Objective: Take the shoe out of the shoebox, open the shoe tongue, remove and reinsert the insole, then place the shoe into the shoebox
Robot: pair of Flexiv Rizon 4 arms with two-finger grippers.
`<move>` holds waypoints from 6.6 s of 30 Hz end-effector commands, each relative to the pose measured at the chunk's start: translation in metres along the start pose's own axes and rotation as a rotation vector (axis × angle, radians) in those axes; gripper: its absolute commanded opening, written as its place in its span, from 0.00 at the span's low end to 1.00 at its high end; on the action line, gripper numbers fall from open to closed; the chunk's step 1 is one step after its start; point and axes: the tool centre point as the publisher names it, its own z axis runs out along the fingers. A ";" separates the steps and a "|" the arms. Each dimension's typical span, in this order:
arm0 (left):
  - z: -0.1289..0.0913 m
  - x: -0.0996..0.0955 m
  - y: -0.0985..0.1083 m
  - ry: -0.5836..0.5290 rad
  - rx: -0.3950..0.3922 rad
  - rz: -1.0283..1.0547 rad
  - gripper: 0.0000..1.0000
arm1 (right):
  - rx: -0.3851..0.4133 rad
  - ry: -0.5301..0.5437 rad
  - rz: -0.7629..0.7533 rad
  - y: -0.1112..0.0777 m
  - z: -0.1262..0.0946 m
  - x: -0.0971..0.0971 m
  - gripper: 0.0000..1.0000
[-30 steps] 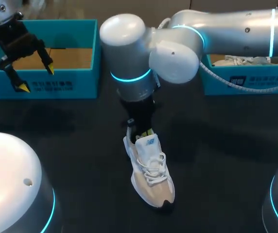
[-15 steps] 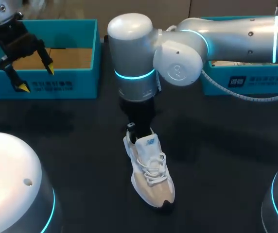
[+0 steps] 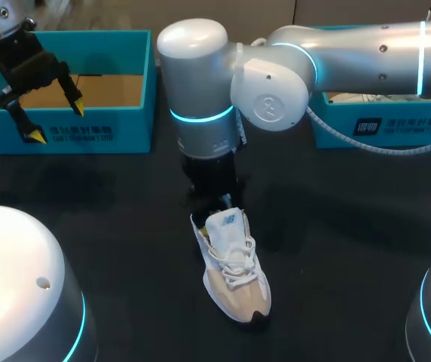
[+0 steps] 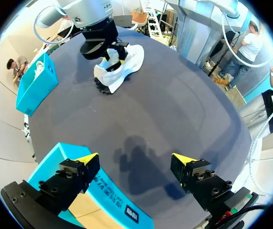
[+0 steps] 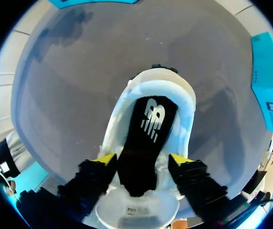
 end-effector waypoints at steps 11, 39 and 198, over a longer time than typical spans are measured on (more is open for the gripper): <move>0.000 0.000 0.000 0.001 -0.001 0.001 1.00 | -0.045 0.007 0.054 -0.017 -0.003 -0.002 1.00; 0.000 0.000 0.000 0.001 -0.001 0.001 1.00 | -0.056 -0.033 0.140 -0.067 -0.040 0.012 0.16; 0.000 0.000 0.000 0.001 -0.001 0.001 1.00 | -0.233 -0.091 -1.423 0.115 0.013 -0.031 0.60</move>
